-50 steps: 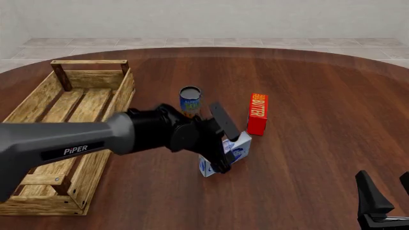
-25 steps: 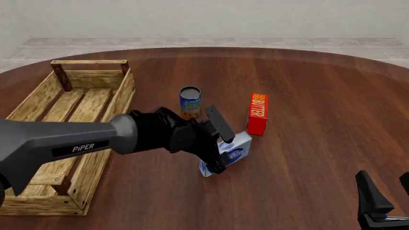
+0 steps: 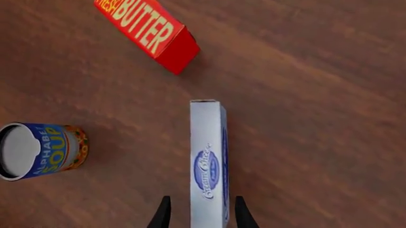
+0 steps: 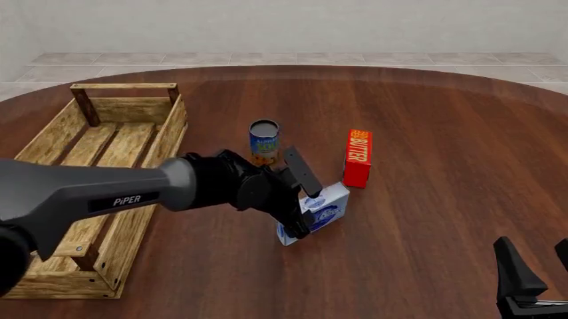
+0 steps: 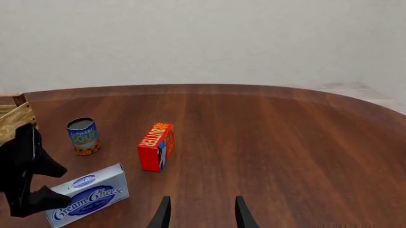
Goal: Pick up the cream cheese and put it in the tray.
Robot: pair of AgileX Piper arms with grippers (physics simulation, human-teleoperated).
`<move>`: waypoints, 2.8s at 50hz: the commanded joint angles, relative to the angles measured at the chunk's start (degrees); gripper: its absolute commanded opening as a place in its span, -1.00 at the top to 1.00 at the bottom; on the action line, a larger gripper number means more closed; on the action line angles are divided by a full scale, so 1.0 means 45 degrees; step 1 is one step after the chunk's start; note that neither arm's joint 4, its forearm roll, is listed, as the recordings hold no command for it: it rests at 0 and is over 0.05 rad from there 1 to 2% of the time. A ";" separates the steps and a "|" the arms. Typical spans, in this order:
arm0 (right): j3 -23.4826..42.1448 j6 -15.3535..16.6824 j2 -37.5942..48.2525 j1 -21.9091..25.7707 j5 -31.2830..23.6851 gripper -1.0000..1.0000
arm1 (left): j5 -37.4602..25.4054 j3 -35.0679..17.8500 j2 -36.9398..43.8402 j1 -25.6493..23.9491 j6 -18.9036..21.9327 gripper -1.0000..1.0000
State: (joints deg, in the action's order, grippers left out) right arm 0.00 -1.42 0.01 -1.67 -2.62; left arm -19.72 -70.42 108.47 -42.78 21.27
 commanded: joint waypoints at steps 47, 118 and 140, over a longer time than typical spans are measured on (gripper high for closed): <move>0.0000 -0.0144 0.0004 0.0006 -0.0064 -1.00 | -0.0156 -0.0624 0.1464 0.0147 -0.0521 -1.00; 0.0000 -0.0151 0.0001 0.0002 -0.0095 -1.00 | 0.1300 0.1553 -0.0872 0.0250 -0.1846 1.00; 0.0000 -0.0118 0.0000 0.0019 -0.0093 -1.00 | 0.0948 0.1954 -0.2415 0.0373 -0.2283 1.00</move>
State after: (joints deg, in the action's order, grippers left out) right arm 0.00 -2.04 0.01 -1.63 -3.07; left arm -15.02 -62.20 100.93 -41.31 11.42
